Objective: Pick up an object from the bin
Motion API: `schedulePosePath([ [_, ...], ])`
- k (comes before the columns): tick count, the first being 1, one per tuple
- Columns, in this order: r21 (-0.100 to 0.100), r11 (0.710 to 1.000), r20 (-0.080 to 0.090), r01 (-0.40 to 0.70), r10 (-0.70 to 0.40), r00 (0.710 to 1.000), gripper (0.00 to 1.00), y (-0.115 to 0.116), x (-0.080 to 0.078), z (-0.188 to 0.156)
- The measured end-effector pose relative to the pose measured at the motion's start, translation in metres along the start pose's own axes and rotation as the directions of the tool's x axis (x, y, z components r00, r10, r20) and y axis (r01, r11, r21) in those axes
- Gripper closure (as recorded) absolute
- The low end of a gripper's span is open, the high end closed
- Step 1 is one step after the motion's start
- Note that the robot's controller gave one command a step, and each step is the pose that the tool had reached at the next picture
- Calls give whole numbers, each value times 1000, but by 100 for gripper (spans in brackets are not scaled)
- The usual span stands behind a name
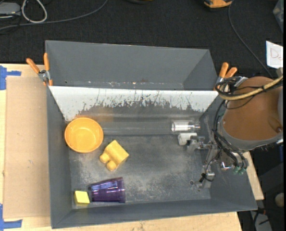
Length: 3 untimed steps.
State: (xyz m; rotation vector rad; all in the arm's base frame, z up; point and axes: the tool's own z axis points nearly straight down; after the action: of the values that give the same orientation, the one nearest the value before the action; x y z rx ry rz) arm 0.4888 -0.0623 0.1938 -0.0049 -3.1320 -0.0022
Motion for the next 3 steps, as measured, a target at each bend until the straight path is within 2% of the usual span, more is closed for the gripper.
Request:
schedulePosePath([
  [1,1,1000,8,2,-2,1000,0,0,-2,-3],
  [2,-1,999,3,-45,45,999,0,69,1,10],
  [3,0,976,8,-216,216,976,0,77,-1,-10],
])
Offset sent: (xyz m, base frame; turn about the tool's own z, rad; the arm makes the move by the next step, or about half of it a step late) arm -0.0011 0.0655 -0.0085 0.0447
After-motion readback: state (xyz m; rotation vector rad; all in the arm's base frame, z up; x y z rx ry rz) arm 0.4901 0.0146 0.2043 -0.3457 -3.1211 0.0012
